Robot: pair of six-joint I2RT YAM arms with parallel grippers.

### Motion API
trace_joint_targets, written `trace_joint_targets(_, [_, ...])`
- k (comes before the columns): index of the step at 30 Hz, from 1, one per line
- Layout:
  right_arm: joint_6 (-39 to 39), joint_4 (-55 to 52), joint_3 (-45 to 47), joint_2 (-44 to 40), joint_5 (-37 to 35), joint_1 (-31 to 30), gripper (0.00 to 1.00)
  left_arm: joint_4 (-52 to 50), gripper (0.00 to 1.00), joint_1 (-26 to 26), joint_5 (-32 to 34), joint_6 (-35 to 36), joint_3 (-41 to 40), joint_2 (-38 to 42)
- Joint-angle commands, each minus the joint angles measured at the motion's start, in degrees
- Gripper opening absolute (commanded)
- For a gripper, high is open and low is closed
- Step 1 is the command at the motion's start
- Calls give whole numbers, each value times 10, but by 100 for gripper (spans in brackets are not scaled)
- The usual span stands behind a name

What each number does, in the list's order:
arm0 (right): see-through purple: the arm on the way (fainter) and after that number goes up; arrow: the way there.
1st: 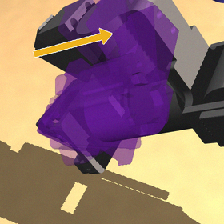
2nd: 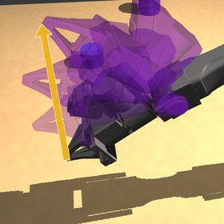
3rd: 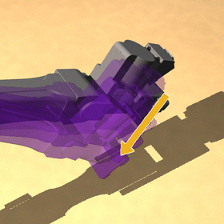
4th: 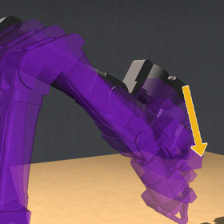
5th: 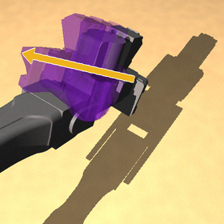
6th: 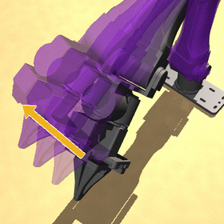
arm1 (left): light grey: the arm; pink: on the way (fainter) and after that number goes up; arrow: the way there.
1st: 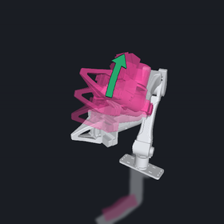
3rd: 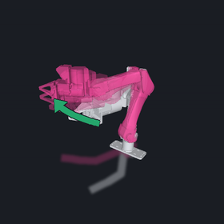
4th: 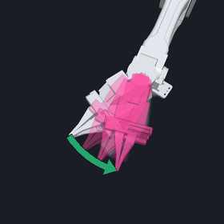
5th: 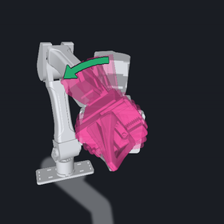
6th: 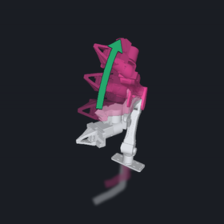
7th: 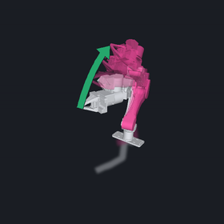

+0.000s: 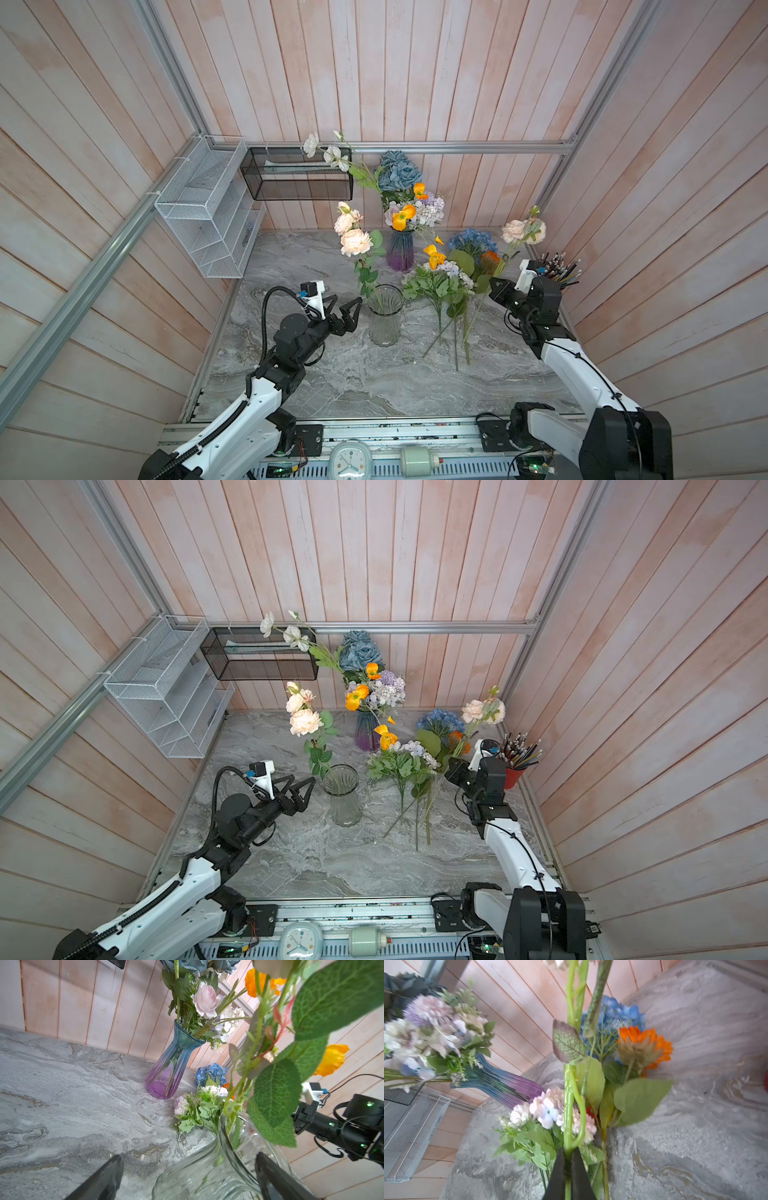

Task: Arrange flowers in a vase
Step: Pick up the flower from the middle-right of the table, then place the flower in the vase.

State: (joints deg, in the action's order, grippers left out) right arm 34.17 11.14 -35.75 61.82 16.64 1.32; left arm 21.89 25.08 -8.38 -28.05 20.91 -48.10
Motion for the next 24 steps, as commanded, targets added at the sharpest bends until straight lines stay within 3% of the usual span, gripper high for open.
trace_joint_targets(1, [-30, -38, -60, -22, 21, 2, 0, 0, 100, 0, 23, 12, 16, 5])
trace_joint_targets(9, [-31, -67, -168, -61, 78, -28, 0, -2, 100, -14, 37, -8, 5, -1])
trace_joint_targets(16, [-69, -59, -273, -71, 62, -123, 0, -3, 100, -33, 41, -33, -3, -14])
trace_joint_targets(24, [-72, 9, -374, -12, 109, -216, 0, -2, 100, -41, 43, -49, -9, -25])
